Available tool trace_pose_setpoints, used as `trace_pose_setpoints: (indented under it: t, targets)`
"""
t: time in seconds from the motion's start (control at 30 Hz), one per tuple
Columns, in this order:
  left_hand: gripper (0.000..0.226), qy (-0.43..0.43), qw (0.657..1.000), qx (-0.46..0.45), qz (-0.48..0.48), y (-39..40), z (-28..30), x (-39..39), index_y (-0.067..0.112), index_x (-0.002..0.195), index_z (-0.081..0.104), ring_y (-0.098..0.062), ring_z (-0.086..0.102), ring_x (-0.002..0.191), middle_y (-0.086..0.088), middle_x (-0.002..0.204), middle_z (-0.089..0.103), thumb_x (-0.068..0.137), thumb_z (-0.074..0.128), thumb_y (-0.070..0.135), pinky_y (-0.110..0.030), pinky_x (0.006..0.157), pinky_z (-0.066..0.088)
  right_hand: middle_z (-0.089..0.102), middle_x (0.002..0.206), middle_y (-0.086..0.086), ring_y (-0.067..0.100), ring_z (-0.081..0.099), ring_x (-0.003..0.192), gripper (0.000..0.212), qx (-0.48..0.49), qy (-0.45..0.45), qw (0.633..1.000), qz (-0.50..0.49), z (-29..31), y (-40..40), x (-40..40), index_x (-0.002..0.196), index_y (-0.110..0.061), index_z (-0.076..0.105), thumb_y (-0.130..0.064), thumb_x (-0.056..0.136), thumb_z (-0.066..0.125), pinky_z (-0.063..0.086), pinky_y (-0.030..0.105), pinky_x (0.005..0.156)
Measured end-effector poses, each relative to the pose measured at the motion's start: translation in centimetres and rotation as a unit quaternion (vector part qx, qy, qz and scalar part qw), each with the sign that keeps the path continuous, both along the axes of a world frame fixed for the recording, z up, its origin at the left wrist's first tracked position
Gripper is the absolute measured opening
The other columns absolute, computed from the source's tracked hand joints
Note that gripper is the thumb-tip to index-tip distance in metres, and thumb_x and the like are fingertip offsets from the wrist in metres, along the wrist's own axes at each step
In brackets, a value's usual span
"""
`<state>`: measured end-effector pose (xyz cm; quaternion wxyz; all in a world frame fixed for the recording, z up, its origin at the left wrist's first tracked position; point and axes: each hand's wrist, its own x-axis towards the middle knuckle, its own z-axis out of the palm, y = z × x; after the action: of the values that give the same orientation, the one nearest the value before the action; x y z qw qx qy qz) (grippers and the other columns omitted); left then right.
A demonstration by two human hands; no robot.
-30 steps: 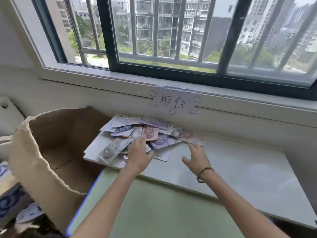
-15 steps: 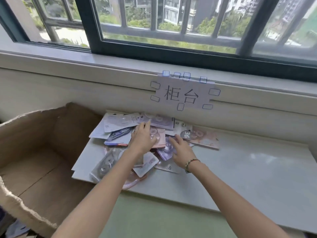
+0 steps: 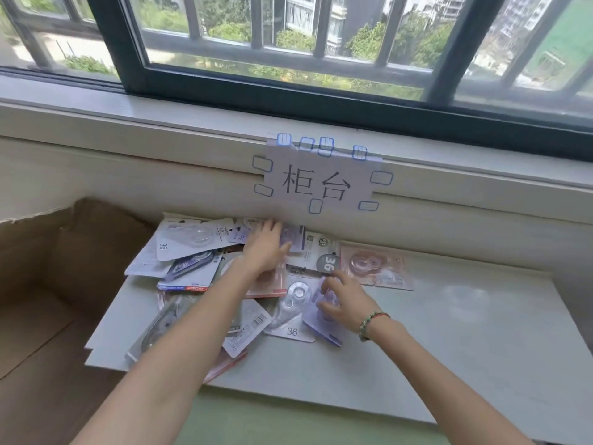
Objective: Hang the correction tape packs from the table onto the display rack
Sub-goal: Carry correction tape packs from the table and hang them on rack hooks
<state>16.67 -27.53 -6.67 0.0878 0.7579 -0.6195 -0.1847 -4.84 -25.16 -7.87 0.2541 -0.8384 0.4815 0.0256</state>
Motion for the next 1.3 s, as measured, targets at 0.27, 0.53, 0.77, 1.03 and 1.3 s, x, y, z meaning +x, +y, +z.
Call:
trace_pose_setpoints:
  t: [0.27, 0.53, 0.77, 1.03, 1.3]
  targets:
    - [0.05, -0.048, 0.999, -0.006, -0.001, -0.5, -0.1, -1.2, 0.01, 0.134, 0.046, -0.036, 0.036, 0.127, -0.016, 0.138, 0.039, 0.092, 0.057, 0.034, -0.043, 0.108, 0.032, 0.046, 0.1, -0.002, 0.021, 0.049, 0.105, 0.023, -0.014, -0.024, 0.992, -0.119, -0.8, 1.3, -2.1, 0.093, -0.015, 0.054, -0.033, 0.083, 0.063, 0.042, 0.032, 0.081]
    - [0.051, -0.031, 0.993, 0.059, -0.101, 2.0, 1.5, -1.7, 0.015, 0.134, 0.05, -0.03, 0.037, 0.124, -0.009, 0.135, 0.042, 0.086, 0.064, 0.024, -0.04, 0.103, 0.036, 0.045, 0.131, 0.005, 0.024, 0.04, 0.124, 0.06, -0.047, 0.076, 0.987, -0.137, -0.8, 1.9, -0.7, 0.129, -0.016, 0.045, -0.055, 0.085, 0.057, 0.04, 0.037, 0.095]
    - [0.045, -0.021, 0.971, 0.153, -0.184, 5.5, 1.4, -2.7, 0.021, 0.128, 0.052, -0.025, 0.021, 0.139, -0.006, 0.142, 0.037, 0.084, 0.055, 0.012, -0.044, 0.117, 0.017, 0.037, 0.136, 0.008, 0.027, 0.038, 0.126, 0.058, -0.005, 0.098, 0.982, -0.162, -0.5, 3.2, -2.0, 0.13, -0.015, 0.041, -0.037, 0.082, 0.064, 0.04, 0.038, 0.099]
    - [0.029, -0.01, 0.997, -0.07, 0.006, 10.5, -1.5, -5.0, 0.012, 0.106, 0.061, -0.028, 0.017, 0.142, -0.01, 0.137, 0.04, 0.087, 0.064, 0.034, -0.035, 0.117, 0.008, 0.039, 0.125, 0.01, 0.028, 0.04, 0.119, 0.051, 0.003, 0.077, 0.979, -0.19, -0.6, 5.8, -5.3, 0.121, -0.012, 0.048, -0.04, 0.082, 0.065, 0.046, 0.035, 0.09]
    - [0.052, -0.015, 0.999, 0.022, 0.028, 11.6, -1.0, -7.3, 0.011, 0.137, 0.039, -0.042, -0.008, 0.145, -0.016, 0.157, 0.004, 0.089, 0.057, 0.022, -0.054, 0.118, 0.009, 0.036, 0.132, 0.011, 0.029, 0.037, 0.123, 0.053, -0.021, 0.107, 0.973, -0.201, -0.6, 7.0, -6.7, 0.129, -0.011, 0.042, -0.036, 0.085, 0.058, 0.042, 0.036, 0.092]
